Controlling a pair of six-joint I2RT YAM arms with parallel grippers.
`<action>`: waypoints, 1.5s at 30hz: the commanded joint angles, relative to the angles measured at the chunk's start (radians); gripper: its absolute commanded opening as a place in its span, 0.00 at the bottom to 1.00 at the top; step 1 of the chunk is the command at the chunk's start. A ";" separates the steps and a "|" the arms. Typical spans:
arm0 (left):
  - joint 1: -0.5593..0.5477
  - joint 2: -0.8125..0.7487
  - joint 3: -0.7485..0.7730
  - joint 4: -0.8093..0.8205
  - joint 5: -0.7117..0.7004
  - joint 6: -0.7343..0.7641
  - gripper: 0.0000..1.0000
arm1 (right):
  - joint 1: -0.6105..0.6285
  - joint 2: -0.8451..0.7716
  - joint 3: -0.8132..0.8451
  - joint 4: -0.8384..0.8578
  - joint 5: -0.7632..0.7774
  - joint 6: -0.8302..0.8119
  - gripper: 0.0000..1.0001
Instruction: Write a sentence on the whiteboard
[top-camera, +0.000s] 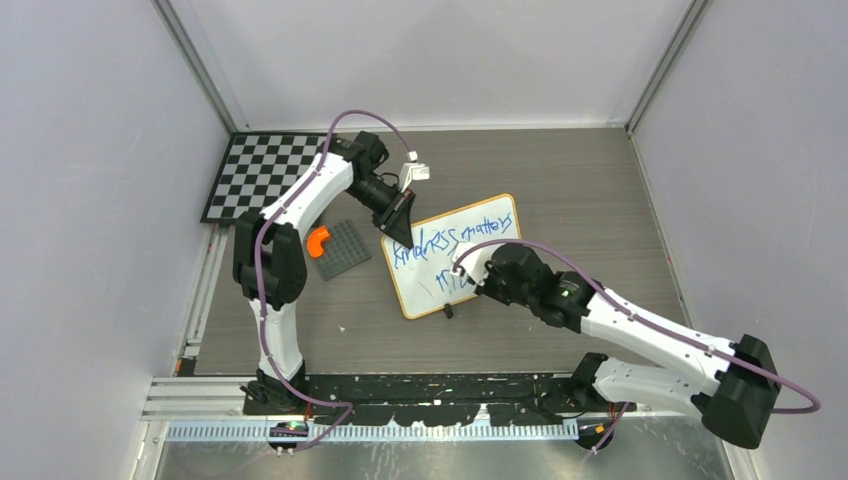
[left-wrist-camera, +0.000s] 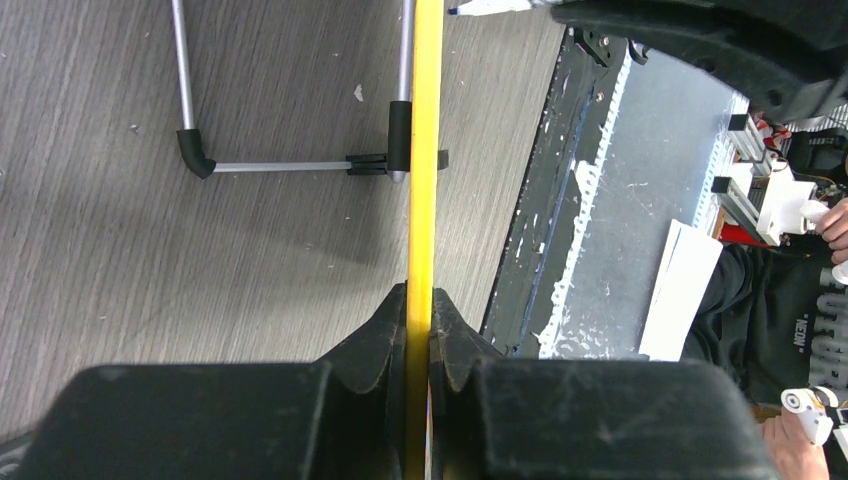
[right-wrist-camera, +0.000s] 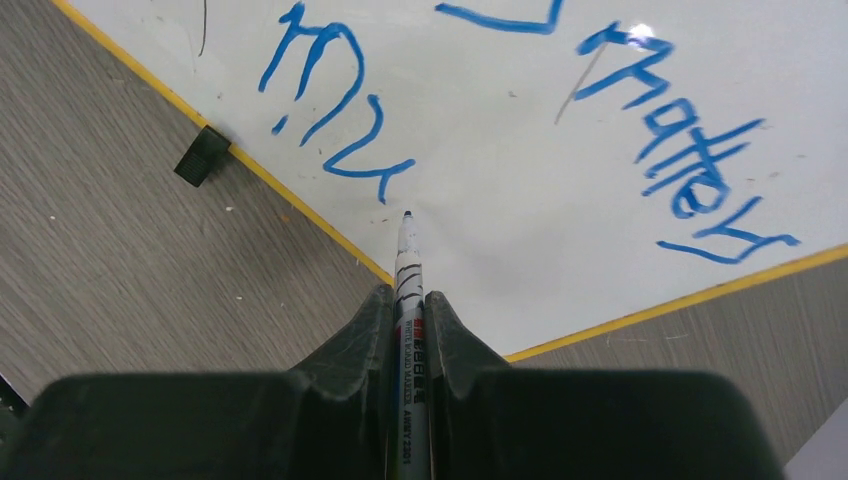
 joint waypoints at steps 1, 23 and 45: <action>0.005 -0.002 0.030 -0.022 0.001 -0.017 0.00 | -0.013 -0.108 0.045 0.027 -0.024 0.042 0.00; 0.005 -0.011 0.022 -0.016 0.000 -0.012 0.00 | -0.033 -0.015 0.013 0.152 0.072 0.050 0.00; 0.006 -0.010 0.024 -0.022 -0.001 -0.008 0.00 | -0.034 -0.023 -0.022 0.022 0.022 -0.008 0.00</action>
